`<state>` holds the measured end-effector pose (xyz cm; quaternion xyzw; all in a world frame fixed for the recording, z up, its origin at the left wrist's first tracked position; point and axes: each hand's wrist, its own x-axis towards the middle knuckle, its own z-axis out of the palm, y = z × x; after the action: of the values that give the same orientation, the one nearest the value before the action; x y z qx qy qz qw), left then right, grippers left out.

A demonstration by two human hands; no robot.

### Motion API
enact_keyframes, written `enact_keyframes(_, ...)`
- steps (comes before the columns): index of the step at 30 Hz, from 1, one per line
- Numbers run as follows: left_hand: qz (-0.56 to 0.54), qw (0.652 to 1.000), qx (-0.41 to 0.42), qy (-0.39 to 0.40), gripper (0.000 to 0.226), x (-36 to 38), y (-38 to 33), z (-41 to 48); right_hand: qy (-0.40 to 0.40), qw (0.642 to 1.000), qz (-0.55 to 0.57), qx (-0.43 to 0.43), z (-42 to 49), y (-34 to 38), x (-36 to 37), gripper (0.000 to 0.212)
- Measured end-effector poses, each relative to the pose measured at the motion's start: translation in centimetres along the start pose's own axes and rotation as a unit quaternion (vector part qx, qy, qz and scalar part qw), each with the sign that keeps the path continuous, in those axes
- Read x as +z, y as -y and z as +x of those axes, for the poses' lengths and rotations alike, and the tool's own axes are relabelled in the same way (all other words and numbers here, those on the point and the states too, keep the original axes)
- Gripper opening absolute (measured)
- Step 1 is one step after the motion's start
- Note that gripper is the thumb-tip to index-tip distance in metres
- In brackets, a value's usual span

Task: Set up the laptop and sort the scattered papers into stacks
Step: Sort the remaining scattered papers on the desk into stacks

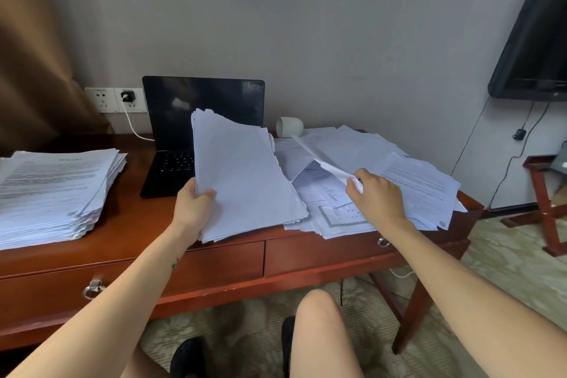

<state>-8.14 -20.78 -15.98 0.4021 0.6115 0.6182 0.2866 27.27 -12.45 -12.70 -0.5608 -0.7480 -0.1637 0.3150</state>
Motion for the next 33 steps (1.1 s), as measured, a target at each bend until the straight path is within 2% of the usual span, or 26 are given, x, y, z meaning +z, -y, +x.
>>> enact_keyframes(7, -0.004, 1.0, -0.005, 0.003, 0.026, 2.3, -1.5, -0.1, -0.012, 0.993, 0.113, 0.031, 1.5, 2.3, -1.3, 0.024)
enact_keyframes(13, -0.003, 1.0, -0.002, 0.003, 0.03, 2.4, -2.5, -0.1, -0.081, 0.959, 0.247, 0.112, 4.0, 2.5, -3.4, 0.036)
enact_keyframes(16, -0.017, 1.0, -0.011, 0.015, 0.03, 2.4, -2.9, -0.6, -0.078, 0.941, 0.307, 0.117, 4.8, 3.3, -4.2, 0.034)
enact_keyframes(22, 0.005, 0.997, -0.02, 0.072, 0.024, 2.3, -2.4, -2.1, 0.094, 0.915, 0.388, 0.05, 3.2, 8.0, -3.2, 0.033)
enact_keyframes(26, 0.0, 0.993, -0.037, 0.114, 0.025, 1.8, -1.2, -2.5, 0.221, 0.873, 0.432, 0.052, 1.7, 11.6, -1.1, 0.026)
enact_keyframes(29, 0.014, 0.992, -0.027, 0.121, 0.025, 1.6, -1.0, -2.6, 0.318, 0.848, 0.421, 0.045, 0.5, 13.3, 0.8, 0.031)
enact_keyframes(31, 0.014, 0.993, -0.025, 0.117, 0.024, 1.6, -1.0, -2.7, 0.331, 0.848, 0.413, 0.039, -0.2, 13.5, 1.9, 0.029)
enact_keyframes(33, 0.014, 0.993, -0.021, 0.112, 0.022, 1.5, -0.9, -2.7, 0.296, 0.859, 0.415, 0.04, -0.4, 12.7, 2.8, 0.019)
